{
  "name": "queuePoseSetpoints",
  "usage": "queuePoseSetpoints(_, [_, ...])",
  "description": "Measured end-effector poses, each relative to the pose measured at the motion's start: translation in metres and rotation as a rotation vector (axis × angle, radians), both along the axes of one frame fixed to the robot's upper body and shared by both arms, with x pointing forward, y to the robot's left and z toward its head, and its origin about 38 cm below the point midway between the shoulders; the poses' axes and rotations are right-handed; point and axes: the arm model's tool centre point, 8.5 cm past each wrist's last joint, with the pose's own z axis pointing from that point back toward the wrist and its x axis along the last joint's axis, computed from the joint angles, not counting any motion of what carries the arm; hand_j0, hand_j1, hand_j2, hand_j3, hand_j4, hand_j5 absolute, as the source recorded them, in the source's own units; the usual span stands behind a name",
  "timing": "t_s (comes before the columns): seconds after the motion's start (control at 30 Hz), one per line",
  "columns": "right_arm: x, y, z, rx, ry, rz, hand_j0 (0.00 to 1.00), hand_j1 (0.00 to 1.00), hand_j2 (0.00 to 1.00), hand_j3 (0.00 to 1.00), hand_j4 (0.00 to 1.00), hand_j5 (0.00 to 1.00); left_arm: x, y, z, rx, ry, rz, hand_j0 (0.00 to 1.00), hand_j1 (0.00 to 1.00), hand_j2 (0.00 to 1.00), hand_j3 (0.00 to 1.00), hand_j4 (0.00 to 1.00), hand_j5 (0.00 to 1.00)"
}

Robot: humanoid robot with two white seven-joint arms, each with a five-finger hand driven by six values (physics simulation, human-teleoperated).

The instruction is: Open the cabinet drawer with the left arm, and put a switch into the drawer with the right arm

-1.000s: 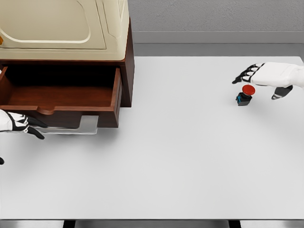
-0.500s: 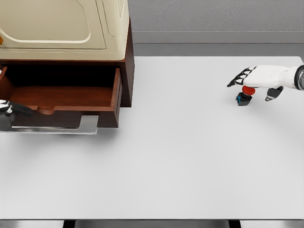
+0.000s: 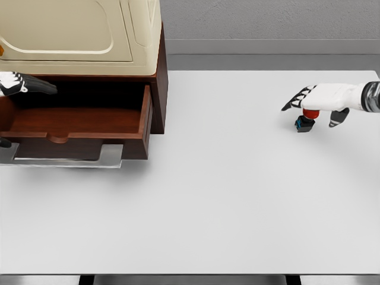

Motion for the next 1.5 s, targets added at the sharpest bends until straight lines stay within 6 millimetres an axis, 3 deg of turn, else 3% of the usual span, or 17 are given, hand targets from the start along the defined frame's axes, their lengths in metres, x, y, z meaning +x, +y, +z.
queuePoseSetpoints(0.53, [0.006,0.004,-0.007,-0.03,0.019,0.001,0.99,0.99,0.99,0.99,0.99,0.99,0.011,-0.006,0.003,-0.081,-0.049,-0.01,1.0,1.0,1.0,1.0,1.0,1.0])
queuePoseSetpoints(0.63, [0.006,0.003,-0.009,-0.034,0.025,-0.002,0.86,0.86,0.86,0.86,0.86,0.86,0.011,-0.006,0.004,-0.081,-0.05,-0.01,1.0,1.0,1.0,1.0,1.0,1.0])
queuePoseSetpoints(0.67, [0.006,0.002,-0.009,-0.035,0.026,-0.003,0.78,0.78,0.78,0.78,0.78,0.78,0.01,-0.006,0.004,-0.081,-0.049,-0.01,1.0,1.0,1.0,1.0,1.0,1.0])
queuePoseSetpoints(0.7, [0.006,0.002,-0.01,-0.034,0.028,-0.003,0.62,0.62,0.62,0.62,0.62,0.62,0.01,-0.006,0.004,-0.08,-0.049,-0.01,1.0,1.0,1.0,1.0,1.0,1.0])
queuePoseSetpoints(0.73, [0.006,0.002,-0.01,-0.032,0.029,-0.004,0.56,0.56,0.56,0.56,0.56,0.56,0.01,-0.006,0.004,-0.08,-0.049,-0.01,1.0,1.0,1.0,1.0,1.0,1.0])
queuePoseSetpoints(1.2, [0.006,0.003,-0.008,-0.024,0.028,-0.003,0.48,0.48,0.48,0.48,0.48,0.48,0.01,-0.005,0.006,-0.081,-0.052,-0.01,1.0,1.0,1.0,1.0,1.0,1.0])
queuePoseSetpoints(1.37, [0.01,0.004,0.005,-0.018,0.0,0.001,0.45,0.45,0.45,0.45,0.45,0.45,0.01,-0.006,0.006,-0.082,-0.054,-0.011,1.0,1.0,1.0,1.0,1.0,1.0])
queuePoseSetpoints(1.5, [0.008,0.018,0.014,-0.014,-0.024,0.045,0.46,0.46,0.46,0.46,0.46,0.46,0.01,-0.006,0.007,-0.083,-0.055,-0.011,1.0,1.0,1.0,1.0,1.0,1.0])
